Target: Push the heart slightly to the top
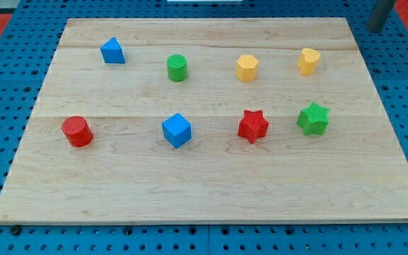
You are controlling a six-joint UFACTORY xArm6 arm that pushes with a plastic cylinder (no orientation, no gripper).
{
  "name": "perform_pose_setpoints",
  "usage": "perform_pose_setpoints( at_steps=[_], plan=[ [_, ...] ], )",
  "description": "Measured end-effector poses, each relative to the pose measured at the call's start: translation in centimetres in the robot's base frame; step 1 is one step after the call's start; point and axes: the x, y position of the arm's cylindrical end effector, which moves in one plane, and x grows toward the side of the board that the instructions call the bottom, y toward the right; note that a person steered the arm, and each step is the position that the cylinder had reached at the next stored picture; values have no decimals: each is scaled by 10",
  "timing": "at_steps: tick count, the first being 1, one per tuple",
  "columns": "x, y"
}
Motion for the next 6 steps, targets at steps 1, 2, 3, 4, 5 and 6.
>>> perform_pose_setpoints(
  at_steps=[1,2,3,4,5,6],
  plan=[
    [45,-19],
    [73,-24],
    [83,-55],
    [88,-93],
    [96,-160],
    [81,-182]
  ],
)
